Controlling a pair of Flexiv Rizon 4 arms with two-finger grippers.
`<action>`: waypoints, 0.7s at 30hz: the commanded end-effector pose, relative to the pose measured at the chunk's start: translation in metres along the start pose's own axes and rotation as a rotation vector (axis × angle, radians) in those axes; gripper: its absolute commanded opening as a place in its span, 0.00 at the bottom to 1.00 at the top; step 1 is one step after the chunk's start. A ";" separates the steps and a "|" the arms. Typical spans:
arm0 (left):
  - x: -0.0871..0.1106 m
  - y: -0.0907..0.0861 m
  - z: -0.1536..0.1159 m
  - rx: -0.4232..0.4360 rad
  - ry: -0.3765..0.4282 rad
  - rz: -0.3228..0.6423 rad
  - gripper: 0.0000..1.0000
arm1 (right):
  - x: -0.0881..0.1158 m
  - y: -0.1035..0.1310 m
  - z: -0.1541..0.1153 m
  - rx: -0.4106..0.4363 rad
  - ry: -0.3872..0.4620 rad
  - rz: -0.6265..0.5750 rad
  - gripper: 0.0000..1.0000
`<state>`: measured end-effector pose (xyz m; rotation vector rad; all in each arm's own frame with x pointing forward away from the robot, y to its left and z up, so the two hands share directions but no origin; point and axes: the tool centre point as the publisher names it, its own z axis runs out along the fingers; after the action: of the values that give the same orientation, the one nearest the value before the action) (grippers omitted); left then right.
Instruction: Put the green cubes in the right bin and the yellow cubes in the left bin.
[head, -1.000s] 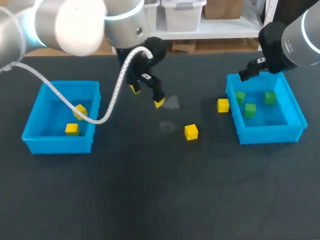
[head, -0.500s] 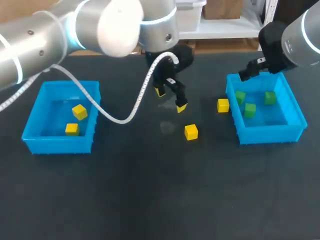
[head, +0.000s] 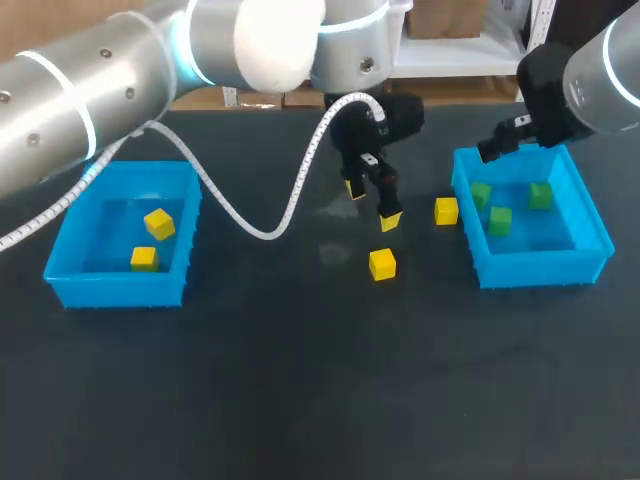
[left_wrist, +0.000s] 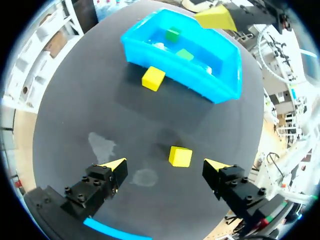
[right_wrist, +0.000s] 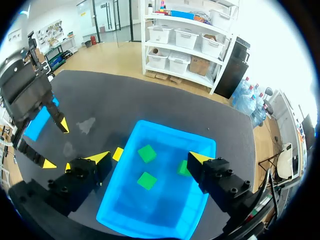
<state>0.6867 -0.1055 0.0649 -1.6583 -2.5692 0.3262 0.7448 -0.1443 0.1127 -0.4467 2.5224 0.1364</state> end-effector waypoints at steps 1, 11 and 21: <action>-0.002 -0.005 0.005 -0.025 0.056 0.020 1.00 | 0.003 0.001 -0.001 0.007 -0.009 0.002 1.00; 0.009 -0.020 0.021 -0.022 0.092 0.034 1.00 | 0.003 0.001 -0.001 0.007 -0.009 0.002 1.00; 0.005 -0.018 0.045 -0.037 0.103 0.001 1.00 | 0.003 0.001 -0.001 0.007 -0.009 0.002 1.00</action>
<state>0.6595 -0.1119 0.0312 -1.6442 -2.5166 0.1904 0.7448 -0.1443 0.1127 -0.4467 2.5224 0.1364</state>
